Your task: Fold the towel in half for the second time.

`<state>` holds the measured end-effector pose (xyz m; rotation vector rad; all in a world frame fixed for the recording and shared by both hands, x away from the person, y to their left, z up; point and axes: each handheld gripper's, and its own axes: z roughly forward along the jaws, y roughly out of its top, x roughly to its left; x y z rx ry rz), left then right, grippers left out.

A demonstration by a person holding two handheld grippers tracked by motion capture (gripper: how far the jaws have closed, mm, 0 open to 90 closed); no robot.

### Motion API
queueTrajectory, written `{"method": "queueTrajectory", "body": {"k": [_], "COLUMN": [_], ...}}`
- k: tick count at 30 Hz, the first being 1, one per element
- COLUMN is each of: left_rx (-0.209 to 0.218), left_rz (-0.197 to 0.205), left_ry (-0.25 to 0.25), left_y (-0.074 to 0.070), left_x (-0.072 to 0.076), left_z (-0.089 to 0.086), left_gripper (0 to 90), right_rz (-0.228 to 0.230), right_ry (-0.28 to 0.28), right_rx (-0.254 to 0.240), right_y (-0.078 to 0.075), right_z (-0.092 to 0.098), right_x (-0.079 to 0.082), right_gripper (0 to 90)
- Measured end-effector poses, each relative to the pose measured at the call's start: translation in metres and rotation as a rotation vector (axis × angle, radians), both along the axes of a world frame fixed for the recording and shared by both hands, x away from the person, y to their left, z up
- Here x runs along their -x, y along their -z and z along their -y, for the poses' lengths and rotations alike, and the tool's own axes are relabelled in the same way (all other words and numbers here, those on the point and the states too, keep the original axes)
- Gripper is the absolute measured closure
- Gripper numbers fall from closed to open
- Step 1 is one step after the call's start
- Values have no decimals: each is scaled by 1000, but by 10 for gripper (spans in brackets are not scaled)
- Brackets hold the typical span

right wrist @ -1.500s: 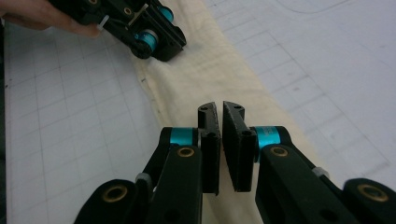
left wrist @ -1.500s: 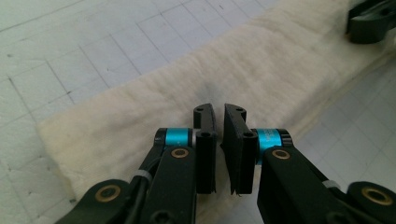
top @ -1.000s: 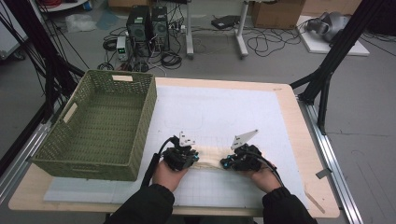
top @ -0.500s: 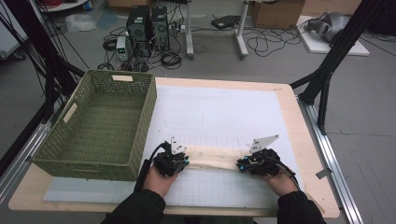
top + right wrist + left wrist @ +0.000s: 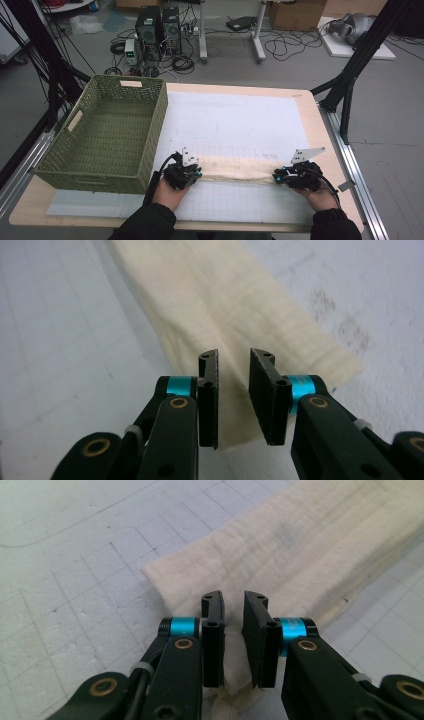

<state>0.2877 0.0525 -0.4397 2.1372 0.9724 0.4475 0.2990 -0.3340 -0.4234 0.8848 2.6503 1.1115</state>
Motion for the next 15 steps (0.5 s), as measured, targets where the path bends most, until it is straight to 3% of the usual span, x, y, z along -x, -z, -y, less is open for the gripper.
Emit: {"method": "queueTrajectory", "body": {"k": [3, 5, 7, 12, 15], "left_rx": [-3, 1, 1, 13, 16], "left_rz": [2, 0, -2, -10, -14], "left_ry": [-3, -4, -3, -7, -16], "left_y": [0, 0, 0, 0, -1], "left_x": [0, 0, 0, -2, -3], "left_z": [1, 0, 0, -2, -4], "left_gripper": [782, 782, 782, 785, 790], "right_rz": [32, 40, 25, -31, -48], "right_ry": [-13, -28, -32, -70, -73], "right_rx": [-58, -67, -80, -28, 35], "right_y": [-11, -14, -12, 1, 8], "right_z": [-8, -14, -19, -26, -21], "right_x": [-1, -3, -6, -9, -7], "right_gripper": [748, 752, 769, 807, 808]}}
